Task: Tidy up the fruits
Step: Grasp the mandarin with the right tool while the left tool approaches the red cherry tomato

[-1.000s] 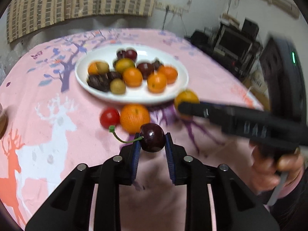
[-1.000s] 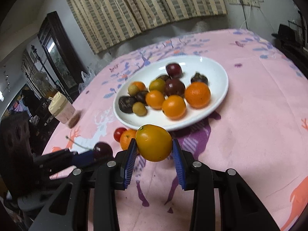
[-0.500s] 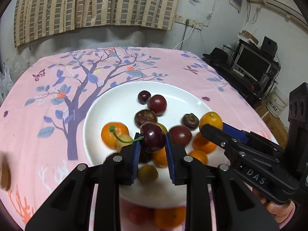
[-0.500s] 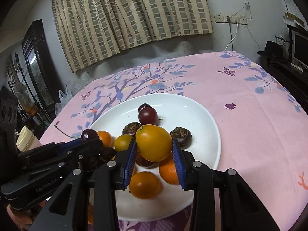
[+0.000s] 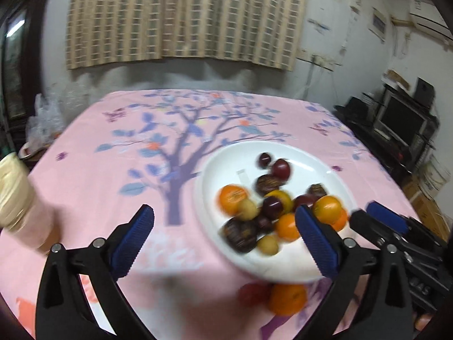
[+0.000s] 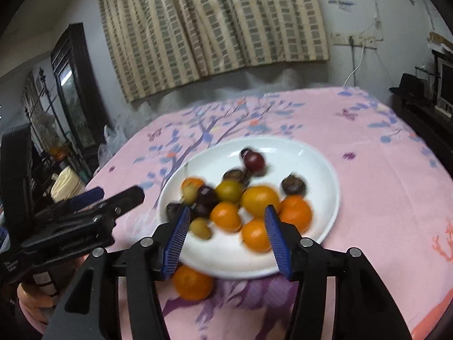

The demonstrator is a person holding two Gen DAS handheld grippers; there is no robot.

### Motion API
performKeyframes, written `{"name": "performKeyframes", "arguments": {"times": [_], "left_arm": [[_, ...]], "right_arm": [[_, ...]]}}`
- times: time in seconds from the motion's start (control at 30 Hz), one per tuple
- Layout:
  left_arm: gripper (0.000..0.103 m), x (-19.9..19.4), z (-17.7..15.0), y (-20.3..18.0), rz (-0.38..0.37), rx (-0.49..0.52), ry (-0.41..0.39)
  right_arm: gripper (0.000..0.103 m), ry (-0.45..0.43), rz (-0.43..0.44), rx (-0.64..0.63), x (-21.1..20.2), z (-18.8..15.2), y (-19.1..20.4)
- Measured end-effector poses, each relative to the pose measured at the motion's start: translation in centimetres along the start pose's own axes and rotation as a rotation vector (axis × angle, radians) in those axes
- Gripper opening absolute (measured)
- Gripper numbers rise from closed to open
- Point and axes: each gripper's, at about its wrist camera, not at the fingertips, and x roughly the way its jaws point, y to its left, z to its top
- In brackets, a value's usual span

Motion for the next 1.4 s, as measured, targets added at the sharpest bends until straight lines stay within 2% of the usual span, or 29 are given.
{"name": "performKeyframes", "arguments": {"times": [0.1, 0.2, 0.27, 0.5, 0.8, 1.13, 1.4], "left_arm": [[0.098, -0.8, -1.2, 1.6, 0.061, -0.007, 0.002], [0.098, -1.1, -2.0, 3.1, 0.125, -0.031, 0.012], [0.098, -1.3, -2.2, 4.1, 0.142, -0.057, 0.014], [0.098, -1.8, -2.4, 6.2, 0.09, -0.155, 0.036], [0.098, -1.8, -2.4, 5.2, 0.09, -0.123, 0.038], [0.098, -1.7, -2.7, 5.2, 0.091, -0.123, 0.049], [0.098, -1.5, -2.9, 5.1, 0.093, -0.117, 0.056]], "right_arm": [[0.056, 0.117, 0.052, -0.044, 1.0, -2.0, 2.1], [0.055, 0.211, 0.032, -0.088, 2.1, -3.5, 3.4], [0.055, 0.236, 0.026, -0.108, 2.5, -4.0, 3.8], [0.055, 0.266, -0.007, -0.152, 3.8, -5.0, 4.2], [0.054, 0.269, -0.03, -0.218, 4.8, -5.6, 4.6], [0.045, 0.267, -0.032, -0.223, 5.1, -5.7, 4.6], [0.043, 0.279, -0.017, -0.217, 4.7, -5.7, 4.8]]}}
